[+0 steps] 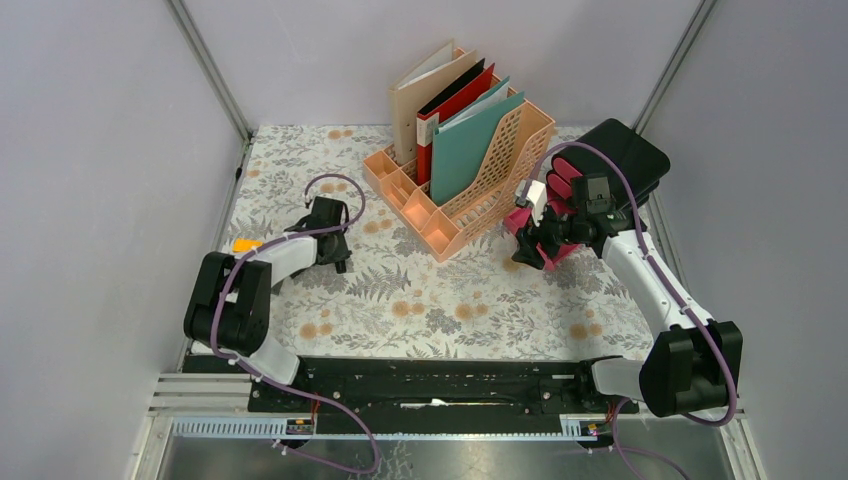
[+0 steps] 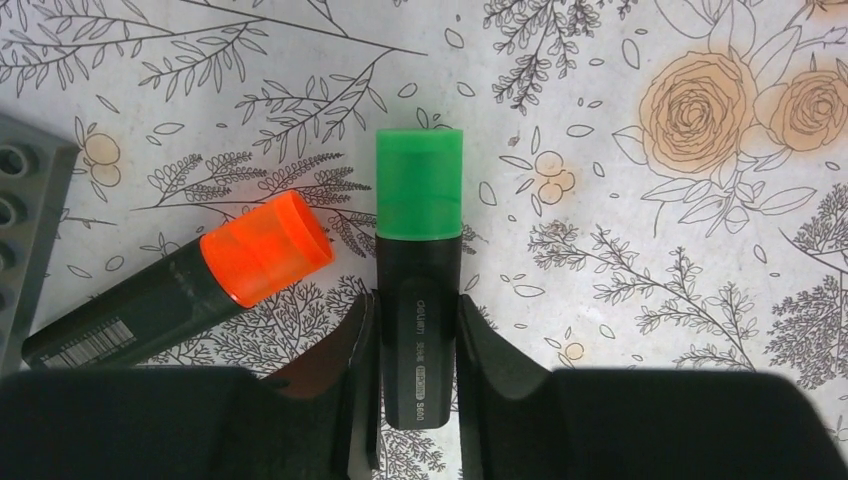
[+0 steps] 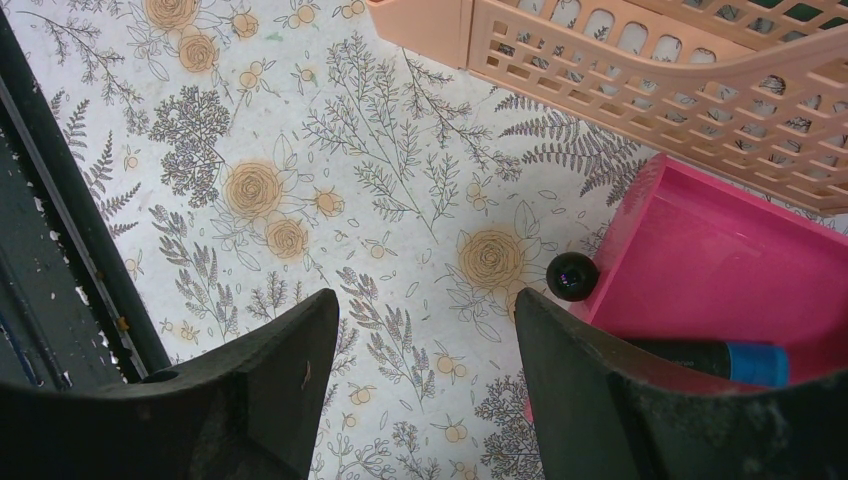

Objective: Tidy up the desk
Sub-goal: Pick up the stationery from the center of the board.

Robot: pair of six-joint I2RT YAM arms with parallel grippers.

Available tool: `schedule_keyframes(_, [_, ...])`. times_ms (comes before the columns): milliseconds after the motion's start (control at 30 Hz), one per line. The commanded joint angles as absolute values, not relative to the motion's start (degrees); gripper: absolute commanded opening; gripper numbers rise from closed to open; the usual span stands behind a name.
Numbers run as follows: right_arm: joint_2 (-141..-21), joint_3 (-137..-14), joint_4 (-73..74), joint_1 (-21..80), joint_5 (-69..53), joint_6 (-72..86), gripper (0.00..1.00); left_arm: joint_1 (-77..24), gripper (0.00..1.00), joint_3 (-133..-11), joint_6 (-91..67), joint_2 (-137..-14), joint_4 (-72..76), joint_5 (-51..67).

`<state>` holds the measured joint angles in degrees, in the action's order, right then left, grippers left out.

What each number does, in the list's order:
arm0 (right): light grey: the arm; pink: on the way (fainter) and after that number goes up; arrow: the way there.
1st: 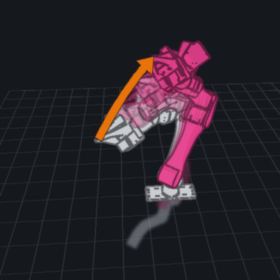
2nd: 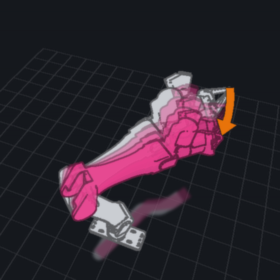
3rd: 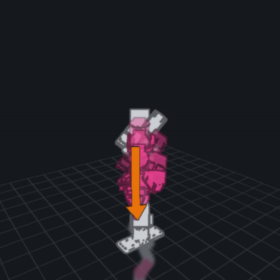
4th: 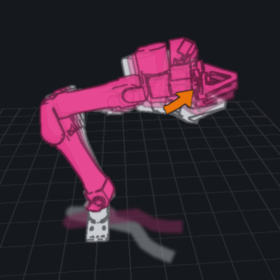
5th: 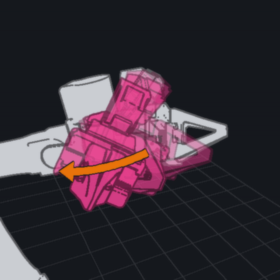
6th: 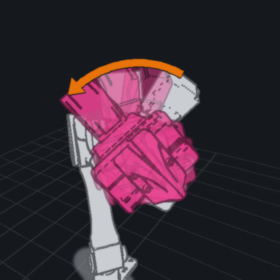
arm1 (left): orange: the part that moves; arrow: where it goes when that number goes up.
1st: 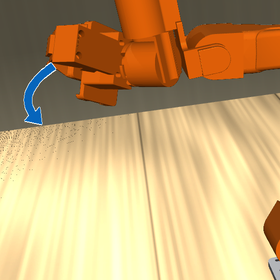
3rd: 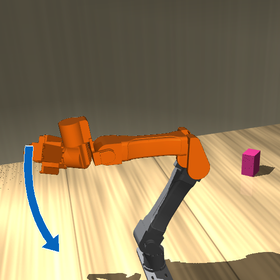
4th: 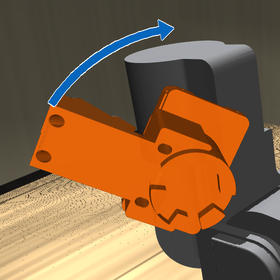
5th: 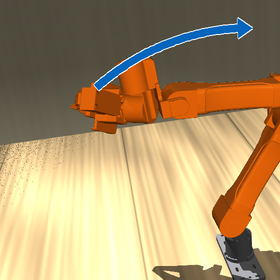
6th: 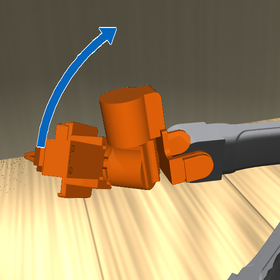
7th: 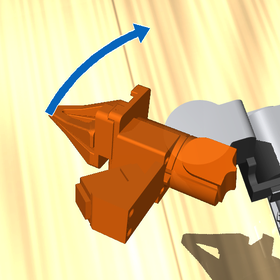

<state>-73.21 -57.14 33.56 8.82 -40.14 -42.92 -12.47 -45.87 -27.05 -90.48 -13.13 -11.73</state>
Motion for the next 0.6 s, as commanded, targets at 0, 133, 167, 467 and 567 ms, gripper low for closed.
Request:
schedule_keyframes(0, [-71.16, -59.24, 33.82, 8.44, -41.52, -43.86, 0.72, -13.65, 0.20, -46.49, -26.75, -91.43, -12.60, -12.33])
schedule_keyframes(133, [-70.52, -59.30, 33.76, 8.44, -42.28, -43.77, 0.72, -14.57, 0.12, -45.71, -27.42, -88.40, -12.14, -10.27])
schedule_keyframes(167, [-70.31, -59.31, 33.79, 8.37, -42.54, -43.73, 0.72, -14.69, 0.11, -45.42, -27.56, -87.36, -11.82, -9.48])
schedule_keyframes(467, [-68.82, -59.32, 33.80, 8.21, -48.27, -42.83, 0.73, -15.13, 0.00, -35.29, -31.95, -75.25, 4.03, 8.87])
schedule_keyframes(567, [-68.73, -59.33, 33.84, 8.22, -52.62, -41.60, 0.73, -16.39, 0.00, -29.09, -34.79, -69.93, 10.09, 11.91])
